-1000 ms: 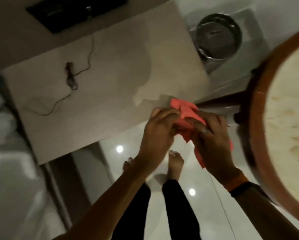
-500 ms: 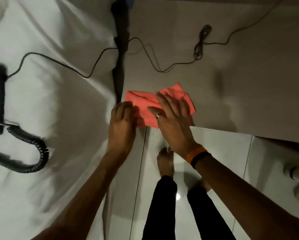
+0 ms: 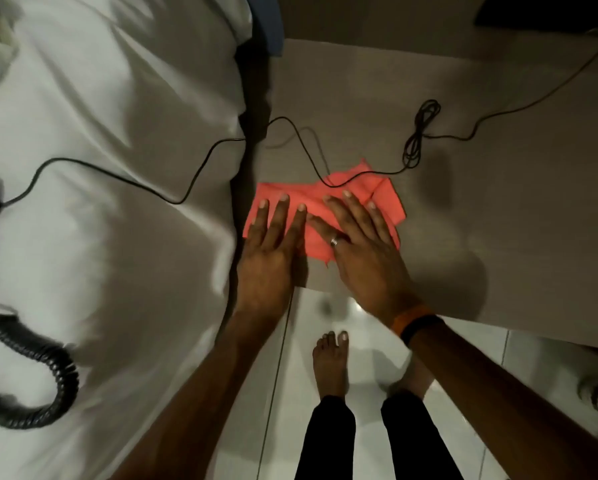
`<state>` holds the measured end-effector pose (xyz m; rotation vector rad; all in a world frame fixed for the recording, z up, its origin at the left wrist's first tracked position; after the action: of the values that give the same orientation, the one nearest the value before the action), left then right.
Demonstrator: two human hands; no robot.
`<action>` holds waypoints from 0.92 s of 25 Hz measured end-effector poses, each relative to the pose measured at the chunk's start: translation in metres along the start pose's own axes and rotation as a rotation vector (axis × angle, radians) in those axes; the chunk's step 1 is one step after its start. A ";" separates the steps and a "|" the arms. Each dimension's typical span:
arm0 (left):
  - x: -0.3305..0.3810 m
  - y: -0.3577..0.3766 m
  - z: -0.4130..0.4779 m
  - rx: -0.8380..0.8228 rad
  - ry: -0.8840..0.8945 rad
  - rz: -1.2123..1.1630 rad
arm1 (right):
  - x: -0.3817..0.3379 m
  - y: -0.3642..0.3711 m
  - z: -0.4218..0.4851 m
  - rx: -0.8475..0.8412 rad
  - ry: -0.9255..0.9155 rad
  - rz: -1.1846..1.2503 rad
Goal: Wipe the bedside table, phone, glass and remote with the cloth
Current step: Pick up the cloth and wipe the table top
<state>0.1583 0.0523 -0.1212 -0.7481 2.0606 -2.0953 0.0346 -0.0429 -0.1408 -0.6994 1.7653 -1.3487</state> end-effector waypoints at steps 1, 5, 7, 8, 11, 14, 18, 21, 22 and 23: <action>-0.002 0.002 0.028 0.003 0.004 0.014 | 0.011 -0.003 0.021 0.001 0.021 -0.001; 0.006 -0.021 0.120 -0.035 0.037 0.052 | 0.071 -0.027 0.111 0.052 0.057 0.012; 0.010 0.008 0.189 -0.116 0.039 0.086 | 0.105 -0.043 0.144 0.015 0.097 0.015; 0.031 0.000 0.217 -0.161 -0.001 0.044 | 0.117 -0.047 0.155 0.003 0.117 0.015; 0.092 -0.017 0.262 0.076 -0.050 0.134 | 0.143 -0.058 0.152 0.003 0.153 0.009; 0.115 0.007 0.248 0.092 0.017 0.056 | 0.182 -0.061 0.108 0.038 0.251 0.032; 0.178 0.028 0.221 -0.237 0.171 0.155 | 0.239 -0.068 0.068 0.154 0.324 0.179; 0.160 0.032 0.219 -0.167 0.205 0.130 | 0.231 -0.065 0.062 0.058 0.322 0.141; 0.150 0.031 0.201 -0.116 0.207 0.110 | 0.220 -0.062 0.052 0.021 0.317 0.122; 0.142 0.037 0.176 -0.087 0.204 0.081 | 0.207 -0.058 0.036 0.007 0.296 0.106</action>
<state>0.0978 -0.1681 -0.1270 -0.4693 2.2564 -2.1285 -0.0483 -0.2445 -0.1430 -0.4112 1.9972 -1.4414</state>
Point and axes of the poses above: each hand's wrist, its own z-axis towards the middle knuckle, its own y-axis out of the palm, x = y × z, the point moved 4 cm from there along z, towards the middle knuckle, and after that the axes turned 1 degree about y, right-handed, at the moved point
